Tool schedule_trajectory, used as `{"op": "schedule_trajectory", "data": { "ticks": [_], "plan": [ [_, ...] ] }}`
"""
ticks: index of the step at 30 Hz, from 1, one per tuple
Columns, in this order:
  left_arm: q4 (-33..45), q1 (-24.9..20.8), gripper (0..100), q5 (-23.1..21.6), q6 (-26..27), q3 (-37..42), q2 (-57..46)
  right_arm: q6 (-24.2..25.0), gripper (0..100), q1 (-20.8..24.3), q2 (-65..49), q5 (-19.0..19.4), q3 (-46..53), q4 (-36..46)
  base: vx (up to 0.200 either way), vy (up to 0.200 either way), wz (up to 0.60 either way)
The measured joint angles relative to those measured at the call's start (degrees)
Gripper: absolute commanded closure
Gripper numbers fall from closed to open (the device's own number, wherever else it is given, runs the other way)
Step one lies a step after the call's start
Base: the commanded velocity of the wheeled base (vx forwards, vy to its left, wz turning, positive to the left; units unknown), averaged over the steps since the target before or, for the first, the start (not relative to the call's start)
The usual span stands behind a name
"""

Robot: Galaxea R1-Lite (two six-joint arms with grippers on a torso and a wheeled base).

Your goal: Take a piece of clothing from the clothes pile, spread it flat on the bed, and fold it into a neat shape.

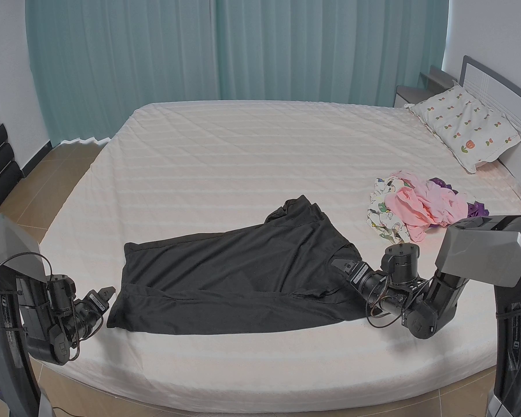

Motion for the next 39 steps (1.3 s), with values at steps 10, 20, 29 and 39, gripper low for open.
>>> {"op": "schedule_trajectory", "data": {
  "ticks": [10, 20, 29, 39],
  "plan": [
    [0.0, -0.34, 0, -0.76, -4.77, -1.22, -0.5, 5.01, 0, 1.0, 2.29, -0.22, -9.11, 9.87, 0.0, 0.0, 0.0],
    [-0.02, -1.16, 0, -0.79, -6.38, -2.18, -0.39, 3.97, 0, 1.0, 4.99, -0.62, -13.41, 14.36, 0.0, 0.0, 0.0],
    [0.0, -1.17, 0, -0.77, -6.38, -2.32, 0.17, 2.57, 0, 0.17, 4.68, -0.87, -13.96, 16.53, 0.0, 0.0, 0.0],
    [-0.02, -1.19, 0, -0.66, -6.38, -2.86, 0.66, 1.54, 0, 0.41, 6.4, -0.9, -16.32, 16.88, 0.0, 0.0, 0.0]
  ]
}}
